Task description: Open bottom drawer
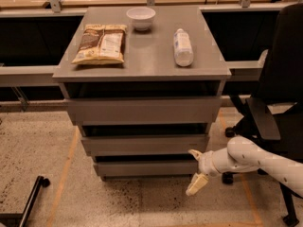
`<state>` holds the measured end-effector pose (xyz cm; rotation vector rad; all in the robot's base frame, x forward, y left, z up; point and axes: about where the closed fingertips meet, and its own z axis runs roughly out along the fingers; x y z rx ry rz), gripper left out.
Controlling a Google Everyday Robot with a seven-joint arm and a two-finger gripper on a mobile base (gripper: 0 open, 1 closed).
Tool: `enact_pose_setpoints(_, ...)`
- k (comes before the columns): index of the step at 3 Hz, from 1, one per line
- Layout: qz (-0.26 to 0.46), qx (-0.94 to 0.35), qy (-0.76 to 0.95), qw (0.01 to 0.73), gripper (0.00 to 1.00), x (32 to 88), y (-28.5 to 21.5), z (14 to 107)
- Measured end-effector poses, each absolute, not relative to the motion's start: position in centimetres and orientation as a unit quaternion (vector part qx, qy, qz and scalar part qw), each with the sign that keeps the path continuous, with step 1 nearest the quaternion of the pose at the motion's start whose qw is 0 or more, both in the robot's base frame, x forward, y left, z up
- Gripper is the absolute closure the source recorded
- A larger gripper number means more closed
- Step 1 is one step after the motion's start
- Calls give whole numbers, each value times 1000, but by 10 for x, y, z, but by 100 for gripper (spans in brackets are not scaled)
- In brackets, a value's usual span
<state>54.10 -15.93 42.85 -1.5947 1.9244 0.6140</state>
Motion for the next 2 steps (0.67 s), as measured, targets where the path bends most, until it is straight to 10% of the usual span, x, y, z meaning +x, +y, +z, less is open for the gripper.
enact_pose_setpoints(2, 235, -582, 732, 265, 0, 540, -160, 394)
